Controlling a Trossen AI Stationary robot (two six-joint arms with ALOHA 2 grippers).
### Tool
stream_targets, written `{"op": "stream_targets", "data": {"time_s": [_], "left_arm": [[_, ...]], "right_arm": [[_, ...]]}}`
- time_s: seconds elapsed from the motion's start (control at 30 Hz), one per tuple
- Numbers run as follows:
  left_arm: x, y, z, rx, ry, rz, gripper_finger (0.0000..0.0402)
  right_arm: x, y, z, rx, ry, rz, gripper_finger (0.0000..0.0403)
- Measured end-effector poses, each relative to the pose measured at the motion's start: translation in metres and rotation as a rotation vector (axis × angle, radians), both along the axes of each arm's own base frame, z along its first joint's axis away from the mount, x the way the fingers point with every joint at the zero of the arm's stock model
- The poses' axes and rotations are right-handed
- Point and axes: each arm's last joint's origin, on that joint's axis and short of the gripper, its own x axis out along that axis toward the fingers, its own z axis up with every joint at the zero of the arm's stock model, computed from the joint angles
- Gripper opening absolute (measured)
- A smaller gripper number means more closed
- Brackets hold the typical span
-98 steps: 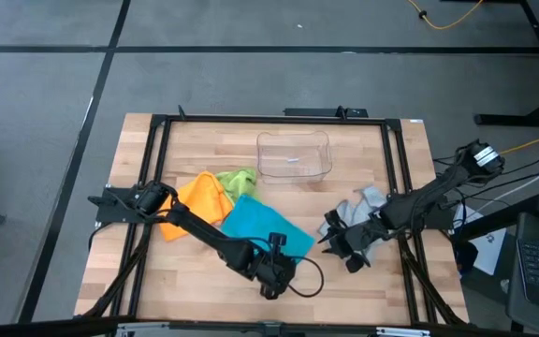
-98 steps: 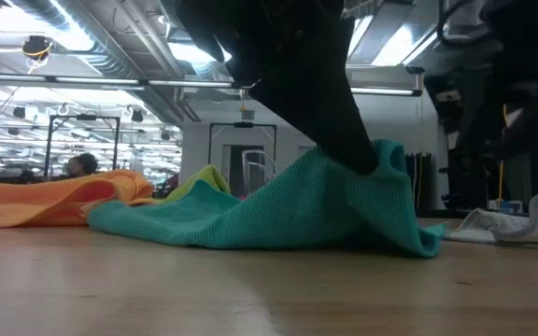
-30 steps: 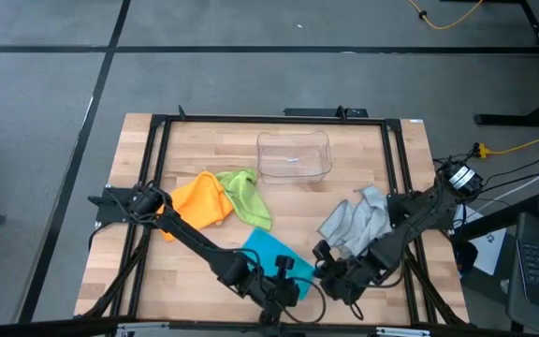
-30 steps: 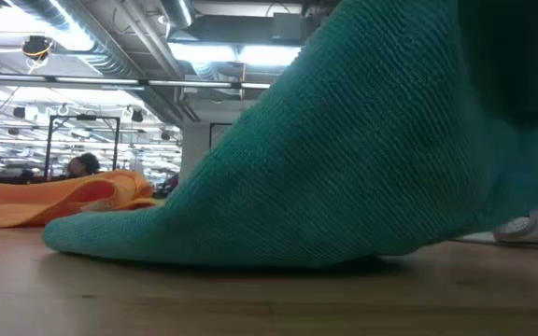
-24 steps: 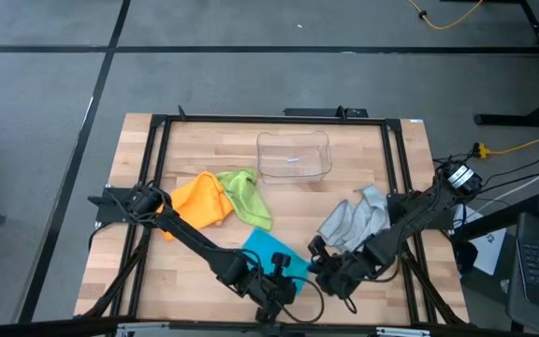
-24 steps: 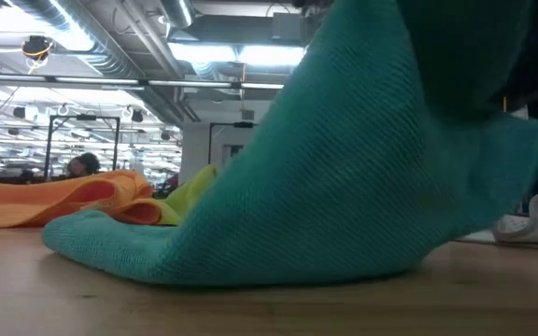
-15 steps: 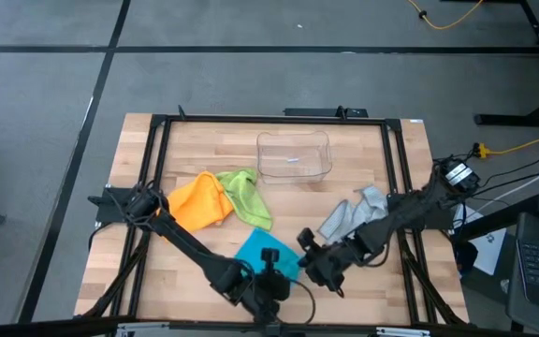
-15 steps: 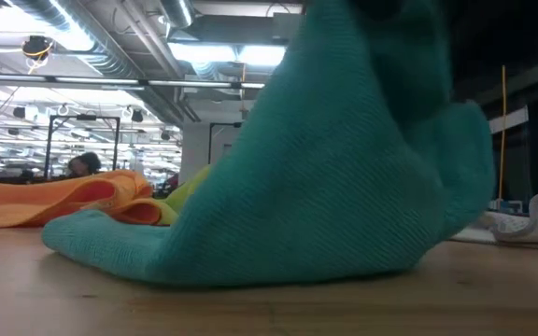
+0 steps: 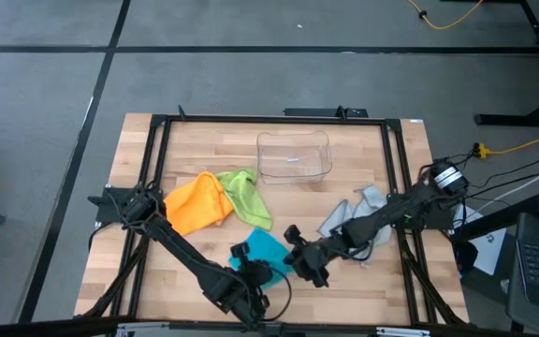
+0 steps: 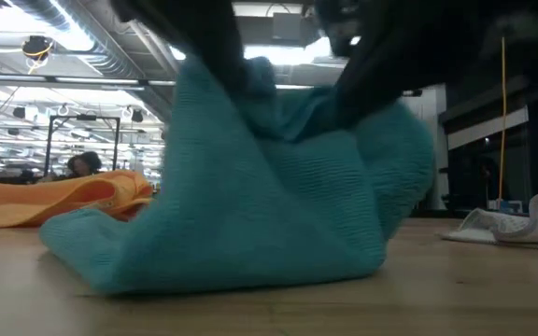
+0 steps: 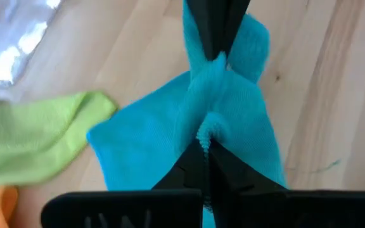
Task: Fold microfiber towels
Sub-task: Fold the blue towel
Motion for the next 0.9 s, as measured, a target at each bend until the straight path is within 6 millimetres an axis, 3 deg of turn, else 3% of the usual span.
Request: {"op": "stream_targets", "data": {"time_s": [0.17, 0.63, 0.9], "left_arm": [[-0.005, 0.002, -0.007, -0.042, 0.02, 0.07, 0.0], [-0.024, 0.006, -0.015, -0.034, 0.078, 0.233, 0.0], [-0.029, 0.014, -0.031, -0.051, 0.148, 0.279, 0.0]], "right_arm": [[0.016, -0.006, -0.016, -0.032, -0.05, -0.018, 0.0], [0.032, -0.025, -0.012, -0.023, -0.151, -0.042, 0.0], [0.046, -0.037, -0.028, 0.013, -0.16, -0.046, 0.0006]]}}
